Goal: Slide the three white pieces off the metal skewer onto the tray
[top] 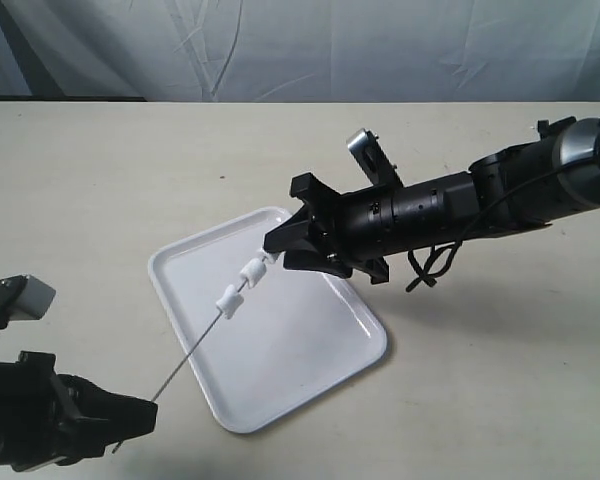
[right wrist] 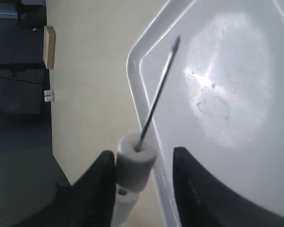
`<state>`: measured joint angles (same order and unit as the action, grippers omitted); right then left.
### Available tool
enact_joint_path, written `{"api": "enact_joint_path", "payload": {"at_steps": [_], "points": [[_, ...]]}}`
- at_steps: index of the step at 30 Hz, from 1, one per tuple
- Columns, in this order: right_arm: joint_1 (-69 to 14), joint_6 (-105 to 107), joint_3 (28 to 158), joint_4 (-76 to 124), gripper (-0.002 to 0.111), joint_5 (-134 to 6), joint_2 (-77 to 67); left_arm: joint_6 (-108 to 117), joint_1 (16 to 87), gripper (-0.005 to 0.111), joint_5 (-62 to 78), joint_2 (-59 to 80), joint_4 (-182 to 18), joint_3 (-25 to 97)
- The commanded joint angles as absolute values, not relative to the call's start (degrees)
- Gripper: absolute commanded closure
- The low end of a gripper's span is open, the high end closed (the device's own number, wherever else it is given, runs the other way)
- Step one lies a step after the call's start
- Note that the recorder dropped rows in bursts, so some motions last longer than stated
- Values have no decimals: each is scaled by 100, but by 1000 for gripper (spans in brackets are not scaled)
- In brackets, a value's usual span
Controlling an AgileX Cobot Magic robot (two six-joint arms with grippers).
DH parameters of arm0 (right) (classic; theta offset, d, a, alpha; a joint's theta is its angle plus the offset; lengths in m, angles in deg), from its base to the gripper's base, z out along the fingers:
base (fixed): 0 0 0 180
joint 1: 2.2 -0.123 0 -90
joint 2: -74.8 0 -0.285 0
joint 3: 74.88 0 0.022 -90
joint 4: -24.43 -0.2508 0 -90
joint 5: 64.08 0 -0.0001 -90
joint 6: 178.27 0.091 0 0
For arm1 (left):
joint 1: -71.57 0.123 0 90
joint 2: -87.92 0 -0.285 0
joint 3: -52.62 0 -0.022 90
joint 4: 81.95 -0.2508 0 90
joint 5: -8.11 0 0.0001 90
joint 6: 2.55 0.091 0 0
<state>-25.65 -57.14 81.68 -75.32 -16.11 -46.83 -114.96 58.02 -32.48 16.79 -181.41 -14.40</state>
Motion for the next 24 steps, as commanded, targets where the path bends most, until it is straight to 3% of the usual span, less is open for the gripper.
{"api": "enact_joint_path", "payload": {"at_steps": [1,15,21,24], "points": [[-2564,-5772,8202,-7552,82,-1538,-4687,-11439,5768,107,-3308,1708,-18070,-1460],[-2622,-5762,8365,-7552,83,-1348,-4687,-11300,5768,107,-3513,1708,-18069,-1460],[-2736,-5762,8365,-7552,106,-1576,-4687,-11300,5768,107,-3564,1708,-18081,-1460],[-2736,-5762,8365,-7552,105,-1621,-4687,-11310,5768,107,-3564,1708,-18139,-1460]]}}
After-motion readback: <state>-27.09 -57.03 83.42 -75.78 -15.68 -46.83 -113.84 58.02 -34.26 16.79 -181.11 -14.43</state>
